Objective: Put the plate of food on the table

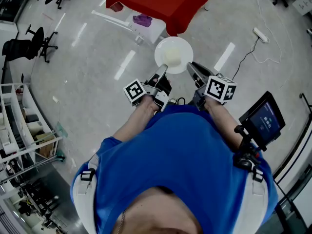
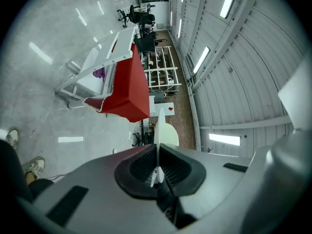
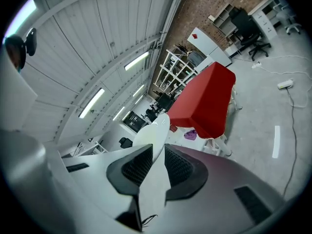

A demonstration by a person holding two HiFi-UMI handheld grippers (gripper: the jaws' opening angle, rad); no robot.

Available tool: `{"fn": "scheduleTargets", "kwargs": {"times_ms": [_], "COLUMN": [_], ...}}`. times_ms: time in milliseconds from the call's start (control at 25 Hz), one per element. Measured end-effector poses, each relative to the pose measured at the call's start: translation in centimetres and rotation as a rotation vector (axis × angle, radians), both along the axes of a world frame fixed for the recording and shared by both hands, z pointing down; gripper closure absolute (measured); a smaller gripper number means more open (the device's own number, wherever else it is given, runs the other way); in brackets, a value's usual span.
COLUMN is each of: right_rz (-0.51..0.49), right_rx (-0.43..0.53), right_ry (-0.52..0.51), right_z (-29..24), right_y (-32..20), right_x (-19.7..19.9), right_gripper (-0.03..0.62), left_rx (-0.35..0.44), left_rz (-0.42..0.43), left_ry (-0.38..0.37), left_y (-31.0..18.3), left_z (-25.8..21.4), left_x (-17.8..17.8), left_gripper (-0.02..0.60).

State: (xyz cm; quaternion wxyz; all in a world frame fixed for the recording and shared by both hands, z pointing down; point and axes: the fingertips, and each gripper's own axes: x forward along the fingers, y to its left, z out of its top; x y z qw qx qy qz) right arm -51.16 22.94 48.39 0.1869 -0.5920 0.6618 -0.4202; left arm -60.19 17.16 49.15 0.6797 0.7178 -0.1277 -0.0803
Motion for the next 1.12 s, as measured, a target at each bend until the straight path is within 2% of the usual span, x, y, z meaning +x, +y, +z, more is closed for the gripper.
{"fn": "scheduleTargets", "kwargs": {"times_ms": [200,360,640,880,1000,1120], "right_rz": [0.010,0.019,0.049,0.056,0.058,0.064], "right_rx": [-0.020,-0.026,-0.019,-0.011,-0.013,-0.010], "right_ry": [-0.012,-0.035,-0.141,-0.196,-0.208,-0.213], "right_z": [0.8,0.5,0.9,0.8,0.9,0.8], "right_y": [0.3,1.2,2.0,3.3,3.4,3.3], "right_x": [0.6,2.5,3.6,8.4,8.4,8.3], "right_gripper": [0.543,0.543,0.548,0.554,0.556,0.557], "left_rx": [0.001,0.000,-0.010,-0.001,-0.002,-0.011], "left_rz": [0.010,0.018,0.034,0.038,0.041,0.041], "left_ry": [-0.011,-0.023,-0.061,-0.071,-0.102,-0.094], "left_y": [0.2,1.0,1.6,3.0,2.8,2.8], "left_z": [0.5,0.3,0.9,0.3,1.0,0.9], "left_x": [0.5,2.4,3.3,8.3,7.9,7.8], "left_gripper": [0.565,0.565,0.565,0.565,0.565,0.565]}}
